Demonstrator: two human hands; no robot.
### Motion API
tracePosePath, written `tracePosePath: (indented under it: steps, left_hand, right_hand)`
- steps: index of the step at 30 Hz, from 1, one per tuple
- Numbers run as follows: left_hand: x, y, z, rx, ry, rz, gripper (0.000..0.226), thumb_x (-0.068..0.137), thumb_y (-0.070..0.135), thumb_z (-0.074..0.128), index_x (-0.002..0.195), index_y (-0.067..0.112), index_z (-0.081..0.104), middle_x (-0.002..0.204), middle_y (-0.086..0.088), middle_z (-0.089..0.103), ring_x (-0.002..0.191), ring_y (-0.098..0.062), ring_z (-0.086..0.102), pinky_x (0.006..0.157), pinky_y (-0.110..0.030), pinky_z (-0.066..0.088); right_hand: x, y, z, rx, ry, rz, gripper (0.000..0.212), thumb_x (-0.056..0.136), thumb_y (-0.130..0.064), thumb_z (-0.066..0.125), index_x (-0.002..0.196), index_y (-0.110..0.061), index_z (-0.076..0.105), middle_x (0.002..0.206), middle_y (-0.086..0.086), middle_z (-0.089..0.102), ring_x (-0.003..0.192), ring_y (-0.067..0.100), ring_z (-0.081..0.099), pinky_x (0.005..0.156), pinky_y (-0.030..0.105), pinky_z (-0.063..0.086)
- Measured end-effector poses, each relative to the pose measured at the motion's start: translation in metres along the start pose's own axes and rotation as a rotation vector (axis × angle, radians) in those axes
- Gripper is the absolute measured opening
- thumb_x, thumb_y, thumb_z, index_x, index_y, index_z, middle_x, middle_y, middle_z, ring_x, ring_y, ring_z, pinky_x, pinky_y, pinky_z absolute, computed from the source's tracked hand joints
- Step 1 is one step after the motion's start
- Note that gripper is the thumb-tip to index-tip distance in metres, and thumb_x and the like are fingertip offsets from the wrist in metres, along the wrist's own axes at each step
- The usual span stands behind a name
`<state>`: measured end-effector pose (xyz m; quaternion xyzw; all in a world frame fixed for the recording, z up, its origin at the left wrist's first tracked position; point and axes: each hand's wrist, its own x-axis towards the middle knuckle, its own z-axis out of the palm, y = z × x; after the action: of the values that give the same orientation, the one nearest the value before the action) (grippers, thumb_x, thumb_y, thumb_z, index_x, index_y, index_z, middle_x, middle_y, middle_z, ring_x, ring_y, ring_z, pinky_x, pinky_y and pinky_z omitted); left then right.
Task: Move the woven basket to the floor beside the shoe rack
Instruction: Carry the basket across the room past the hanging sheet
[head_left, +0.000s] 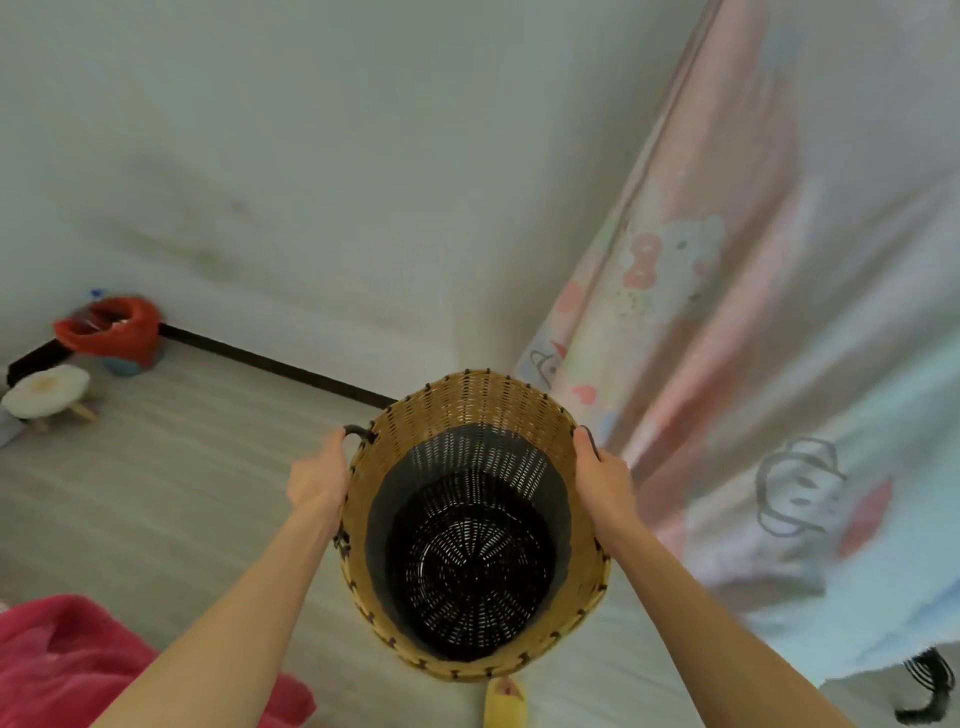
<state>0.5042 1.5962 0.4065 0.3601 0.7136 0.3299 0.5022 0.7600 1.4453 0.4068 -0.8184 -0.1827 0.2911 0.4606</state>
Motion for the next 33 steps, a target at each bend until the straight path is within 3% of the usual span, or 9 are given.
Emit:
tracePosePath:
  steps: [5, 9, 13, 16, 24, 27, 29, 31, 33]
  left_hand:
    - [0.048, 0.028, 0.028, 0.005, 0.045, -0.019, 0.051, 0.083, 0.056, 0.056, 0.087, 0.006, 0.065, 0.062, -0.005, 0.046, 0.052, -0.018, 0.038, 0.049, -0.032, 0.036]
    - [0.088, 0.054, 0.050, 0.024, 0.092, -0.065, 0.051, 0.082, 0.058, 0.057, 0.071, 0.009, 0.056, 0.062, -0.006, 0.049, 0.055, -0.020, 0.043, 0.054, -0.033, 0.039]
    - [0.130, 0.080, 0.066, 0.038, 0.100, -0.074, 0.050, 0.079, 0.060, 0.057, 0.072, 0.010, 0.056, 0.062, -0.006, 0.049, 0.055, -0.020, 0.043, 0.056, -0.032, 0.040]
    - [0.159, 0.096, 0.074, 0.041, 0.078, -0.073, 0.050, 0.079, 0.060, 0.057, 0.070, 0.011, 0.055, 0.062, -0.005, 0.044, 0.055, -0.019, 0.036, 0.057, -0.033, 0.037]
    - [0.279, 0.135, 0.109, 0.226, -0.140, 0.026, 0.045, 0.093, 0.052, 0.044, 0.086, 0.011, 0.061, 0.064, -0.005, 0.040, 0.060, -0.020, 0.036, 0.068, -0.039, 0.043]
    - [0.333, 0.148, 0.128, 0.293, -0.277, 0.058, 0.052, 0.095, 0.053, 0.040, 0.101, 0.009, 0.066, 0.072, -0.011, 0.054, 0.071, -0.029, 0.050, 0.093, -0.054, 0.047]
    - [0.367, 0.152, 0.144, 0.338, -0.330, 0.031, 0.066, 0.092, 0.061, 0.040, 0.116, 0.004, 0.064, 0.112, -0.027, 0.067, 0.103, -0.043, 0.062, 0.103, -0.057, 0.042]
    - [0.396, 0.155, 0.161, 0.385, -0.393, 0.021, 0.071, 0.094, 0.061, 0.036, 0.130, 0.003, 0.056, 0.136, -0.027, 0.055, 0.124, -0.046, 0.052, 0.106, -0.054, 0.040]
    - [0.422, 0.151, 0.180, 0.429, -0.434, 0.045, 0.060, 0.098, 0.054, 0.034, 0.119, 0.004, 0.059, 0.110, -0.023, 0.067, 0.105, -0.040, 0.061, 0.096, -0.048, 0.045]
  right_hand:
    - [0.072, -0.021, 0.041, -0.028, -0.059, 0.022, 0.060, 0.088, -0.071, 0.035, 0.074, -0.016, 0.055, 0.060, 0.005, 0.045, 0.059, 0.022, 0.044, 0.060, 0.034, 0.033]
    - [0.124, -0.042, 0.073, -0.035, -0.129, 0.053, 0.066, 0.091, -0.068, 0.037, 0.081, -0.008, 0.064, 0.063, 0.005, 0.049, 0.059, 0.021, 0.046, 0.062, 0.034, 0.036]
    - [0.167, -0.061, 0.105, -0.055, -0.150, 0.033, 0.067, 0.096, -0.063, 0.035, 0.079, -0.001, 0.054, 0.068, 0.011, 0.051, 0.062, 0.023, 0.047, 0.062, 0.035, 0.036]
    - [0.191, -0.075, 0.127, -0.048, -0.147, 0.026, 0.058, 0.098, -0.060, 0.036, 0.066, -0.012, 0.039, 0.061, 0.007, 0.041, 0.057, 0.021, 0.041, 0.060, 0.034, 0.032]
    - [0.256, -0.090, 0.205, -0.054, -0.043, 0.149, 0.068, 0.094, -0.067, 0.030, 0.083, -0.010, 0.064, 0.081, 0.011, 0.070, 0.078, 0.025, 0.065, 0.081, 0.043, 0.052]
    - [0.278, -0.091, 0.232, -0.016, 0.020, 0.233, 0.065, 0.096, -0.065, 0.031, 0.086, -0.010, 0.065, 0.083, 0.011, 0.068, 0.079, 0.023, 0.063, 0.080, 0.041, 0.048]
    - [0.294, -0.090, 0.248, 0.025, 0.063, 0.267, 0.057, 0.097, -0.060, 0.035, 0.074, -0.012, 0.057, 0.074, 0.010, 0.060, 0.070, 0.023, 0.056, 0.071, 0.036, 0.044]
    - [0.309, -0.083, 0.262, 0.040, 0.099, 0.294, 0.055, 0.098, -0.057, 0.037, 0.070, -0.011, 0.050, 0.070, 0.013, 0.052, 0.063, 0.023, 0.048, 0.063, 0.035, 0.039]
    - [0.321, -0.070, 0.277, 0.048, 0.134, 0.322, 0.052, 0.097, -0.056, 0.039, 0.073, -0.012, 0.051, 0.068, 0.013, 0.051, 0.062, 0.024, 0.049, 0.062, 0.035, 0.039]
